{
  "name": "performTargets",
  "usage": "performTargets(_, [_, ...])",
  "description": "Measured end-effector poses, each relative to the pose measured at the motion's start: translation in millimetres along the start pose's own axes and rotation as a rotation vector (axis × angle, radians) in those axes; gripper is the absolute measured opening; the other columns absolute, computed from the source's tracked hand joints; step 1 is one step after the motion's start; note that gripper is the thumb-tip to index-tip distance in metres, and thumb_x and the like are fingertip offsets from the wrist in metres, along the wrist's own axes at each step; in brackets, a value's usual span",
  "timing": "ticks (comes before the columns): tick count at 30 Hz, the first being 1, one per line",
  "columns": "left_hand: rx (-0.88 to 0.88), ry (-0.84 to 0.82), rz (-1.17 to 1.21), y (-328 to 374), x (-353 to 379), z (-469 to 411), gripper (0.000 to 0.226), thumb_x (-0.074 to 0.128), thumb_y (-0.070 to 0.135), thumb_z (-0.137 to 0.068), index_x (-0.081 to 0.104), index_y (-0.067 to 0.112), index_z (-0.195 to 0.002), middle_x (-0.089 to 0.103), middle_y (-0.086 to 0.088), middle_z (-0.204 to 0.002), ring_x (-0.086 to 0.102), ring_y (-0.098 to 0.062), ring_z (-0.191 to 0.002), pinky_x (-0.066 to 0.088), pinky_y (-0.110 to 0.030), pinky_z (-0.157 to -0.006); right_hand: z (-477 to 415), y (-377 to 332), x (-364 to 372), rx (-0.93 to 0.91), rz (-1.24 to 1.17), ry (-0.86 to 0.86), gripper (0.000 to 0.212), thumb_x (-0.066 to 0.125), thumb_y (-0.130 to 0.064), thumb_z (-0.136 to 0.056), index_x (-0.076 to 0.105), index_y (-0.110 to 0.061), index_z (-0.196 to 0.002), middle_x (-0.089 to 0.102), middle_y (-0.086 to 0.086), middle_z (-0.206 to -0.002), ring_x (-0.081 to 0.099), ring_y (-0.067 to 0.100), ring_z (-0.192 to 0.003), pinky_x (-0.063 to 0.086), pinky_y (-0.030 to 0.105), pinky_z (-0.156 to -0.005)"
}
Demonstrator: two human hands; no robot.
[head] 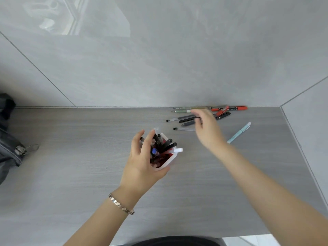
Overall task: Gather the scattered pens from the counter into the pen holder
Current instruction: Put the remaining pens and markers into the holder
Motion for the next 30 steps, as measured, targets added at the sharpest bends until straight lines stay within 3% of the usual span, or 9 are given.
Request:
performTargets(4, [0.011,0.017,0.013,1,0,-1,0.096,0.083,0.033,-0.06,0.025,0.036,-0.136,0.029,0.004,-0.134,0.045,-0.005,-0.105,0.046,-0.02,-0.073,-40,72,-29,0.117,0.43,-0.043,0.052,0.039,0.017,-0.078,0.055,-0.006,-0.122,0.052,0.02,-0.126,0.043,0.036,-0.119,0.039,0.041,-0.097])
performTargets(9, [0.007,0.014,-0.018,-1,0,-2,0.097,0.084,0.031,-0.058,0.025,0.034,-0.135,0.025,0.014,-0.121,0.047,-0.008,-0.102,0.045,-0.013,-0.068,-60,99,-36,0.009,0.81,-0.225,0.036,0.05,-0.009,-0.09,0.051,-0.012,-0.126,0.047,0.016,-0.131,0.039,0.033,-0.124,0.036,0.04,-0.095])
performTargets(12, [0.002,0.006,-0.004,-1,-1,-3,0.098,0.084,0.031,-0.057,0.021,0.04,-0.132,0.026,0.015,-0.12,0.045,-0.005,-0.099,0.039,-0.004,-0.067,-61,97,-36,-0.079,0.841,-0.165,0.028,0.064,-0.015,-0.084,0.062,-0.004,-0.109,0.058,0.017,-0.119,0.051,0.034,-0.115,0.038,0.04,-0.092])
performTargets(15, [-0.009,-0.006,0.001,-1,-2,-3,0.098,0.084,0.031,-0.057,0.025,0.037,-0.134,0.026,0.016,-0.121,0.045,-0.004,-0.101,0.037,-0.002,-0.067,-51,87,-31,-0.318,0.783,-0.101,0.023,0.081,-0.012,-0.065,0.068,-0.003,-0.082,0.071,0.016,-0.08,0.068,0.034,-0.077,0.051,0.039,-0.075])
performTargets(17, [-0.022,-0.015,0.007,0,-2,-2,0.097,0.084,0.032,-0.058,0.026,0.034,-0.136,0.027,0.014,-0.122,0.046,-0.004,-0.103,0.038,-0.003,-0.067,-36,75,-18,-0.352,0.681,-0.178,0.02,0.069,-0.014,-0.08,0.066,-0.001,-0.094,0.067,0.018,-0.09,0.065,0.037,-0.082,0.049,0.038,-0.068])
performTargets(19, [-0.038,-0.02,0.015,0,-2,-2,0.097,0.084,0.032,-0.058,0.027,0.034,-0.136,0.028,0.014,-0.122,0.046,-0.005,-0.105,0.039,-0.004,-0.068,-24,69,-3,-0.268,0.617,-0.22,0.026,0.055,-0.02,-0.091,0.059,-0.004,-0.11,0.059,0.018,-0.106,0.058,0.036,-0.098,0.045,0.038,-0.067])
performTargets(23, [-0.042,-0.035,0.029,3,-3,-2,0.097,0.084,0.032,-0.058,0.022,0.042,-0.133,0.027,0.014,-0.122,0.045,-0.004,-0.106,0.035,0.0,-0.069,-14,74,17,-0.163,0.605,-0.266,0.03,0.051,-0.021,-0.092,0.056,-0.006,-0.118,0.055,0.015,-0.115,0.047,0.03,-0.115,0.047,0.043,-0.086])
performTargets(27, [-0.036,-0.071,0.057,3,-8,-2,0.099,0.084,0.033,-0.058,0.015,0.048,-0.127,0.024,0.016,-0.124,0.04,0.002,-0.109,0.034,0.003,-0.069,-11,77,19,-0.112,0.631,-0.259,0.031,0.048,-0.02,-0.094,0.055,-0.003,-0.119,0.055,0.015,-0.121,0.044,0.029,-0.119,0.041,0.039,-0.094])
performTargets(30, [-0.024,-0.1,0.1,0,-11,-2,0.101,0.085,0.026,-0.058,0.014,0.042,-0.129,0.023,0.013,-0.129,0.034,0.019,-0.103,0.031,0.011,-0.07,1,68,11,-0.07,0.602,-0.28,0.029,0.045,-0.019,-0.094,0.053,-0.003,-0.117,0.058,0.018,-0.114,0.05,0.033,-0.109,0.04,0.04,-0.089])
Point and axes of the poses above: each hand's wrist, its own z-axis away from the middle knuckle, its own x-axis out of the palm, y = z × x, the point moved 2 cm from there along -z, towards the middle knuckle
